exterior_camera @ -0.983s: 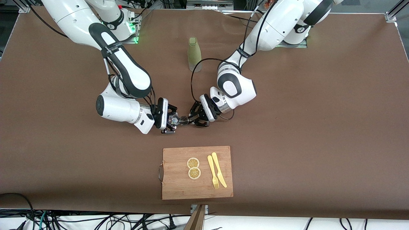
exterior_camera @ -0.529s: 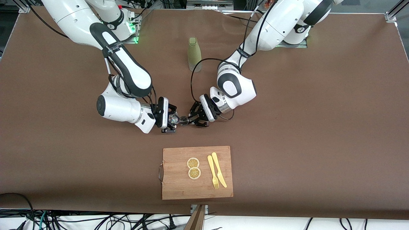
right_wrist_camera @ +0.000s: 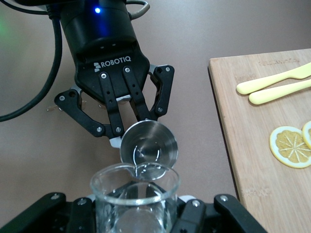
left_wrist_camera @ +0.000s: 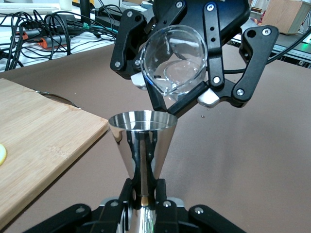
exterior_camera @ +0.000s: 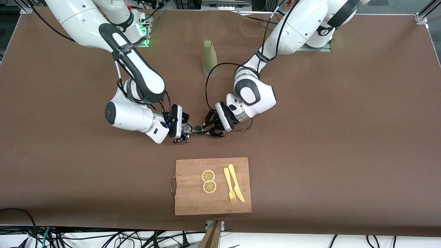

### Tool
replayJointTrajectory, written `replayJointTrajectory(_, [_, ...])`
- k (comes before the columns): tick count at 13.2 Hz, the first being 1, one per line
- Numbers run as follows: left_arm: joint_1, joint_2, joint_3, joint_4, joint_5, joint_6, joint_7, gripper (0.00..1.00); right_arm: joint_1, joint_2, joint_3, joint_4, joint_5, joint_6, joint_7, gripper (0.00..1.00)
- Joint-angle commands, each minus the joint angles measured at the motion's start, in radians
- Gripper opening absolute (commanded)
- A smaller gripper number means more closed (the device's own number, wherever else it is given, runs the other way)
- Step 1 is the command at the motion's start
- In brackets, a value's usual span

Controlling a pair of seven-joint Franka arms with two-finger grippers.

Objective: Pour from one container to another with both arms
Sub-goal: 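Tilt the beaker with the right gripper, pouring liquid into the jigger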

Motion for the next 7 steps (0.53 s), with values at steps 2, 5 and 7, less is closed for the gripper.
replayJointTrajectory(2, [-0.009, -0.014, 0.001, 0.006, -0.054, 0.02, 0.021, 0.0, 0.003, -0.036, 0.004, -0.014, -0.028, -0.022, 0.035, 0.05])
replayJointTrajectory(5, [-0.009, -0.015, 0.001, 0.006, -0.054, 0.02, 0.021, 0.0, 0.003, -0.037, 0.004, -0.005, -0.087, -0.037, 0.098, 0.05])
replayJointTrajectory(7, [-0.009, -0.02, 0.001, 0.003, -0.054, 0.02, 0.021, 0.0, 0.003, -0.039, 0.004, 0.005, -0.13, -0.048, 0.139, 0.05])
